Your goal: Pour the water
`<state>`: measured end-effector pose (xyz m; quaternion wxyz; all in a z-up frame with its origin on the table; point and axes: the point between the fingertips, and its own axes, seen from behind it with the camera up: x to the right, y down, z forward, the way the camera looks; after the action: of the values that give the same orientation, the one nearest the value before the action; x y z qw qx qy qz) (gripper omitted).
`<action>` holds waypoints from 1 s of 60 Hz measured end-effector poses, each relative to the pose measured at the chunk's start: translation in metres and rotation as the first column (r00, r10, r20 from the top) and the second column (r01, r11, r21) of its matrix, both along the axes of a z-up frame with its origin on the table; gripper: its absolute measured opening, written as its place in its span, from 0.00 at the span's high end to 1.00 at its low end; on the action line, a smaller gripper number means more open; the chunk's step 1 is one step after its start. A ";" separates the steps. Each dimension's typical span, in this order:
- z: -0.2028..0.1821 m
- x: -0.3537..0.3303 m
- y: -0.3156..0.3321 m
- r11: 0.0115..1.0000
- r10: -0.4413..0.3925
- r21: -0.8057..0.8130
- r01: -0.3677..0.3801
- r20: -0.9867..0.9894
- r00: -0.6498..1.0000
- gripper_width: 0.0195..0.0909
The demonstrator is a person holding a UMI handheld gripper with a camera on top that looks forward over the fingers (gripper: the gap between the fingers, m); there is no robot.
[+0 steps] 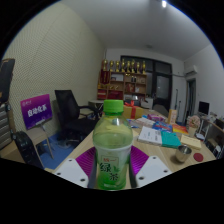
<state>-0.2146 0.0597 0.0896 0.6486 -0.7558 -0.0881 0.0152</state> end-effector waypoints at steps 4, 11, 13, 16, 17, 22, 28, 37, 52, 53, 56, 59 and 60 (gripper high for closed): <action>-0.002 -0.001 0.002 0.999 0.024 -0.038 -0.024 -0.008 1.000 0.68; 0.014 -0.005 0.011 0.991 0.041 -0.116 -0.062 -0.175 0.984 0.81; 0.023 0.010 0.020 0.991 0.025 -0.118 -0.056 -0.251 0.968 0.81; 0.043 0.021 0.029 0.988 0.002 -0.143 -0.066 -0.410 0.912 0.81; 0.051 0.024 0.032 0.986 -0.004 -0.151 -0.075 -0.468 0.884 0.81; 0.076 0.050 0.048 0.978 -0.070 -0.182 -0.097 -0.734 0.675 0.81; 0.091 0.093 0.066 0.967 -0.149 -0.198 -0.163 -0.951 0.273 0.82; 0.083 0.139 0.078 0.947 -0.268 -0.196 -0.255 -0.920 -0.288 0.81; 0.083 0.165 0.076 0.955 -0.284 -0.149 -0.257 -0.713 -0.641 0.81; 0.082 0.167 0.075 0.955 -0.287 -0.152 -0.256 -0.701 -0.653 0.81; 0.072 0.186 0.061 0.954 -0.288 -0.138 -0.267 -0.678 -0.676 0.81; 0.072 0.180 0.079 0.956 -0.285 -0.143 -0.258 -0.670 -0.686 0.81; 0.071 0.181 0.078 0.956 -0.285 -0.144 -0.256 -0.671 -0.684 0.81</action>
<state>-0.0338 0.1379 0.1604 0.2090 -0.3622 0.5792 0.6997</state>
